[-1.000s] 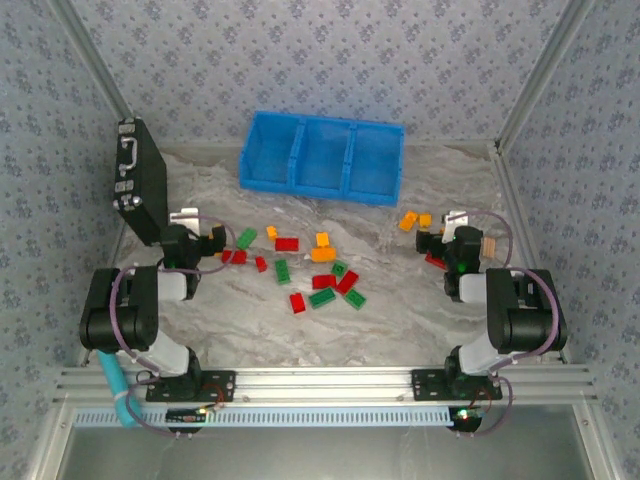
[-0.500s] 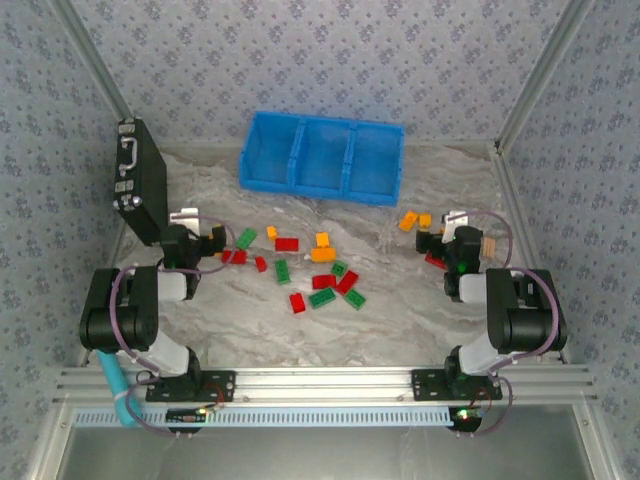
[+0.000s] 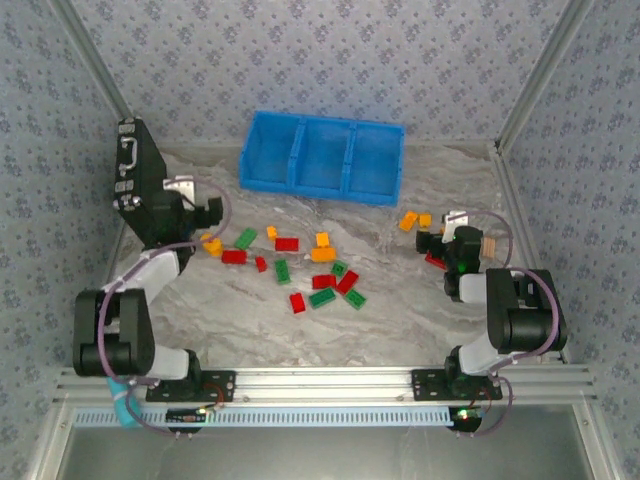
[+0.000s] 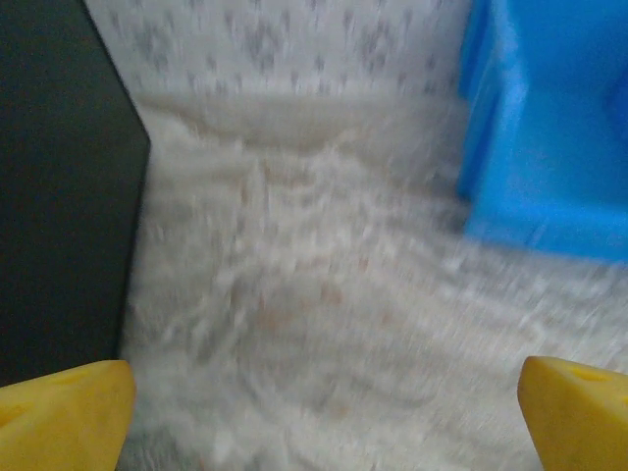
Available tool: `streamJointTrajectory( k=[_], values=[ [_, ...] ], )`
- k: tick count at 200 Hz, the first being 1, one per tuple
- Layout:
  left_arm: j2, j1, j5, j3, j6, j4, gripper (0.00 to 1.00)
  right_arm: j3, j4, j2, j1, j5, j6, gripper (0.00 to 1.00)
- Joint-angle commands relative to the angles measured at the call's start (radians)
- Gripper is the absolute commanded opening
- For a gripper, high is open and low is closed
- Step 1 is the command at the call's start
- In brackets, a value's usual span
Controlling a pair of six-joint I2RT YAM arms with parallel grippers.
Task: Sort the legos into containers by color
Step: Pick up the lego from the middle-right of the table.
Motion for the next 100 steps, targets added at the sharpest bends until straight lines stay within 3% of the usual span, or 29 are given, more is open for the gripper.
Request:
streamJointTrajectory(
  k=[1,62,100],
  values=[
    [-0.071,-0.034,-0.037,0.107,0.003,-0.232,1.0,0.094,-0.143,-0.048,-0.007,0.028,0.028,0.99],
    [-0.223,-0.069,-0.016,0.333,-0.023,-0.573,1.0,0.476,-0.812,-0.144,0.015,0.013,0.153,0.97],
    [-0.258,-0.073,0.056,0.443,0.0,-0.782,1.0,0.646,-1.071,-0.102,0.05,-0.056,0.335,0.91]
  ],
)
